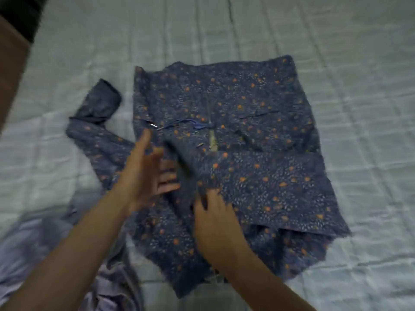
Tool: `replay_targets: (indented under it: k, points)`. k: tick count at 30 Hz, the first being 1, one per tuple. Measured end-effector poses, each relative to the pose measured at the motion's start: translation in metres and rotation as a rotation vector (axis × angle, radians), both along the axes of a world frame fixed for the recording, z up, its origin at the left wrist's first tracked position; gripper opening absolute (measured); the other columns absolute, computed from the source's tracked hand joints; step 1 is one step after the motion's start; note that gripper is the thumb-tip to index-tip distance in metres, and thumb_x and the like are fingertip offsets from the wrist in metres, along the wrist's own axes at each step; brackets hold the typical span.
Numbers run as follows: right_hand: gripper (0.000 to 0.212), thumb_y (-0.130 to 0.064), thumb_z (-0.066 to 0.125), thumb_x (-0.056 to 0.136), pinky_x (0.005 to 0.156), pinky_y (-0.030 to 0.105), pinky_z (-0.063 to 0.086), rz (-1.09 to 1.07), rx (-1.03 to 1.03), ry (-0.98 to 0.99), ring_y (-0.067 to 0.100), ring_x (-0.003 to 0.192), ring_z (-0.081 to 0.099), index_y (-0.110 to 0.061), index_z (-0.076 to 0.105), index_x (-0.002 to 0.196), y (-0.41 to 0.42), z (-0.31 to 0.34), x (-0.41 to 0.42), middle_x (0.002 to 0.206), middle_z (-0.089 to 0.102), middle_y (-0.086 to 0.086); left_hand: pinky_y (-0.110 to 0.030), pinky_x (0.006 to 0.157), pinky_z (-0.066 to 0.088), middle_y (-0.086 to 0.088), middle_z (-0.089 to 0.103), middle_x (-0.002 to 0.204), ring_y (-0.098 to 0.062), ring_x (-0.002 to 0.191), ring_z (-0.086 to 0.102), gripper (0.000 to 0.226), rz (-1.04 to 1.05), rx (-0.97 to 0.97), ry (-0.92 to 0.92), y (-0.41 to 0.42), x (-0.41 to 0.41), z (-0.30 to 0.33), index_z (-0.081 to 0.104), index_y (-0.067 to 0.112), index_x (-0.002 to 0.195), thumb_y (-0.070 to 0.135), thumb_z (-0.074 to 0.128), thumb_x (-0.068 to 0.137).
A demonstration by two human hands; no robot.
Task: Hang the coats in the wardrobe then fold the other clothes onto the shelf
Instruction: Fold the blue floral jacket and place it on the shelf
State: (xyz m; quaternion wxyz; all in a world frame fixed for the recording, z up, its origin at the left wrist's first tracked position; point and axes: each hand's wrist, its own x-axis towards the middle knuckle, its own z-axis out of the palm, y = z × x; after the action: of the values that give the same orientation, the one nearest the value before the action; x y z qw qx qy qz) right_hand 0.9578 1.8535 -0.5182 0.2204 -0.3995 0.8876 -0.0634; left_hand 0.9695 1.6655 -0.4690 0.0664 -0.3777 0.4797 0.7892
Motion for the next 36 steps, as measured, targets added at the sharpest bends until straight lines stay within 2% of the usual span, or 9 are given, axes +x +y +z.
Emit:
replay_targets:
  k: [3,8,14,16,19,23,29,32,36]
  points:
    - [0.069,-0.034,0.041,0.1,0.111,0.054,0.025,0.201,0.262,-0.18,0.033,0.138,0.021,-0.013,0.002,0.154,0.001,-0.009,0.024,0.155,0.01,0.007,-0.034,0.084,0.052,-0.001,0.067,0.105,-0.013,0.088,0.064,0.07,-0.09,-0.532,-0.317,-0.021,0.054,-0.042,0.062,0.02,0.107,0.065,0.082,0.057]
    - [0.051,-0.038,0.041,0.09,0.1,0.055,0.035,-0.107,0.014,0.136,0.033,0.124,0.043,-0.023,0.044,0.138,0.016,-0.014,0.007,0.14,0.039,0.009,-0.043,0.086,0.053,0.0,0.069,0.105,-0.022,0.094,0.066,0.037,-0.213,-0.823,-0.302,-0.023,0.095,-0.088,0.059,0.02,0.113,0.03,0.076,0.081]
    - [0.078,-0.078,0.016,0.084,0.112,0.067,0.0,-0.482,0.383,-0.046,0.021,0.147,-0.017,-0.047,-0.015,0.148,0.073,-0.037,-0.049,0.161,-0.018,-0.003,-0.026,0.066,0.044,0.014,0.058,0.073,-0.008,0.069,0.054,0.023,-0.49,-1.014,-0.19,-0.03,0.093,-0.075,0.053,0.026,0.083,0.037,0.072,0.085]
    - [0.079,-0.073,0.024,0.088,0.112,0.067,0.003,-0.496,0.445,-0.067,0.024,0.147,-0.016,-0.042,-0.013,0.15,0.07,-0.036,-0.051,0.161,-0.017,0.001,-0.031,0.062,0.046,0.011,0.057,0.065,-0.006,0.065,0.055,0.025,-0.331,-1.083,-0.133,-0.049,0.095,-0.075,0.053,0.027,0.074,0.044,0.069,0.081]
    - [0.071,-0.032,0.059,0.088,0.109,0.063,0.023,-0.454,0.219,0.129,0.041,0.141,0.016,-0.015,0.028,0.149,0.033,-0.021,-0.037,0.157,0.012,0.02,-0.04,0.075,0.048,-0.003,0.062,0.08,-0.024,0.079,0.059,0.017,0.116,-1.21,-0.126,-0.099,0.092,-0.083,0.061,0.017,0.079,0.034,0.059,0.082]
    - [0.055,-0.022,0.05,0.085,0.105,0.05,0.036,-0.156,-0.279,0.15,0.041,0.127,0.038,-0.008,0.047,0.138,-0.044,-0.008,0.022,0.147,0.034,0.022,-0.043,0.083,0.048,-0.025,0.065,0.1,-0.037,0.096,0.061,0.024,0.421,-0.865,-0.491,-0.174,0.082,-0.101,0.063,-0.003,0.1,0.016,0.054,0.089]
    - [0.073,-0.068,-0.014,0.082,0.12,0.052,0.0,-0.046,0.069,-0.079,0.02,0.144,-0.027,-0.035,-0.029,0.146,-0.079,-0.055,0.058,0.155,-0.032,-0.002,-0.022,0.055,0.057,-0.006,0.066,0.072,-0.009,0.056,0.059,0.006,0.425,-0.061,-0.151,-0.197,0.056,-0.08,0.065,0.008,0.086,0.013,0.068,0.087]
    - [0.074,-0.067,-0.006,0.083,0.119,0.048,-0.003,-0.023,0.136,-0.115,0.02,0.146,-0.023,-0.035,-0.028,0.146,-0.08,-0.045,0.05,0.156,-0.03,-0.002,-0.015,0.041,0.036,0.008,0.048,0.049,-0.005,0.044,0.038,0.017,0.335,-0.047,-0.123,-0.194,0.049,-0.063,0.054,0.018,0.074,0.011,0.057,0.089]
    - [0.072,-0.058,0.026,0.099,0.121,0.046,0.003,-0.029,0.167,-0.186,0.02,0.149,-0.011,-0.037,-0.021,0.149,-0.084,-0.028,0.04,0.159,-0.023,-0.006,-0.027,0.072,0.049,0.004,0.063,0.07,-0.012,0.069,0.056,0.014,0.572,0.005,0.095,-0.194,0.068,-0.035,0.056,0.022,0.085,0.009,0.055,0.09]
